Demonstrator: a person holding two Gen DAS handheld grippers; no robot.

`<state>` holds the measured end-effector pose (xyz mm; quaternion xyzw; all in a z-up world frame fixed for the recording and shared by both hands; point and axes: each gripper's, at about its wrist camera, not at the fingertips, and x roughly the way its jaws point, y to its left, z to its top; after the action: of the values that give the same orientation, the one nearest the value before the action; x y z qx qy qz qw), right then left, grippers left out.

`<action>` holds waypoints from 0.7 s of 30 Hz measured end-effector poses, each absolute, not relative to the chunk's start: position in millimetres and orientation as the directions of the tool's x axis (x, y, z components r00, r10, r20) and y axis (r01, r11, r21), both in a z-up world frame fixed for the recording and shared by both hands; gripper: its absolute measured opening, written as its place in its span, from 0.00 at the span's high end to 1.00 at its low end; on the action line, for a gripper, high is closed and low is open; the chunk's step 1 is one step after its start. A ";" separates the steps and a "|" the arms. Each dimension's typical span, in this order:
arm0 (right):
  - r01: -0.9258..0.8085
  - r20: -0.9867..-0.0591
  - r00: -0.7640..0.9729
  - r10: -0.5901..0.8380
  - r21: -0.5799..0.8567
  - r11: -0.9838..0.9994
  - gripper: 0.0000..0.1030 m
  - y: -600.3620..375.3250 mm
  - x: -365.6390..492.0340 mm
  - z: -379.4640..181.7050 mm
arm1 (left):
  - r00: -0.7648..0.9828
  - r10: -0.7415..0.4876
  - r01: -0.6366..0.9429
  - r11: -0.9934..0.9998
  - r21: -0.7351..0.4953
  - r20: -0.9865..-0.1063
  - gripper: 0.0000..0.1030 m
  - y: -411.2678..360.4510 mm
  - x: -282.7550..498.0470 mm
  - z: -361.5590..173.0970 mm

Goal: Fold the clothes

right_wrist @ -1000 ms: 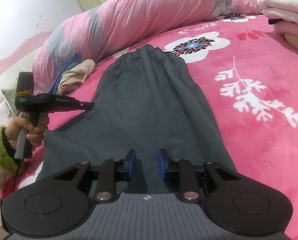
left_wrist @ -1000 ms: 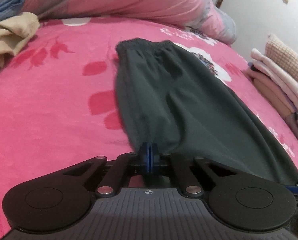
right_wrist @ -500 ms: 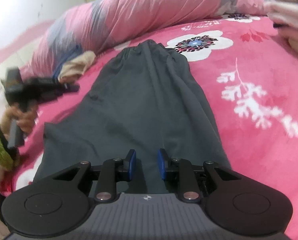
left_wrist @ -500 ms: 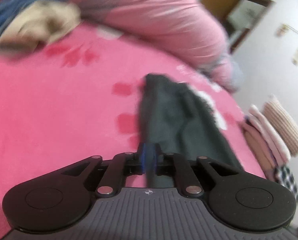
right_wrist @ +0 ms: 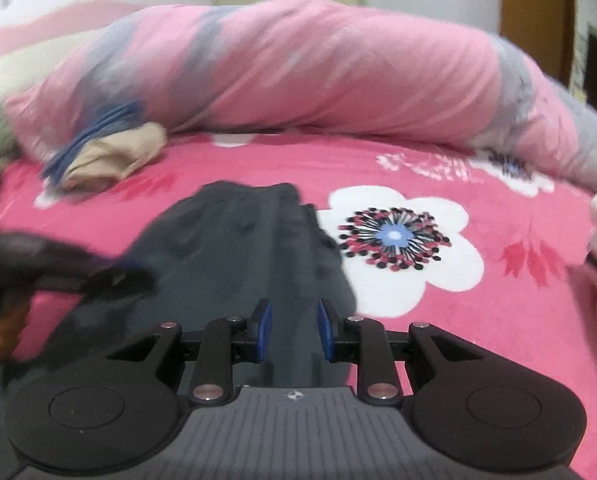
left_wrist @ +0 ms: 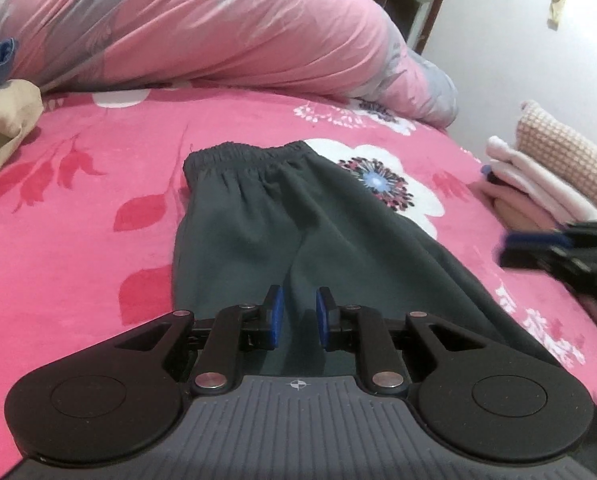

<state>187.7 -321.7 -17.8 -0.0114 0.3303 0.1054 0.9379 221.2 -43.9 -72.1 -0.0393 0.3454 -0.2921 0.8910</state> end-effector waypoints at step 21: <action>-0.082 -0.655 0.726 0.207 0.217 0.973 0.99 -365.7 238.2 -76.2 | 0.617 -0.514 0.492 0.843 -0.218 -0.596 0.82 -65.6 244.7 -92.5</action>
<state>238.2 -365.7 -76.2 0.0867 0.3615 0.0780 0.9251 244.7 -65.6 -92.5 -0.0165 0.3366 -0.2799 0.8989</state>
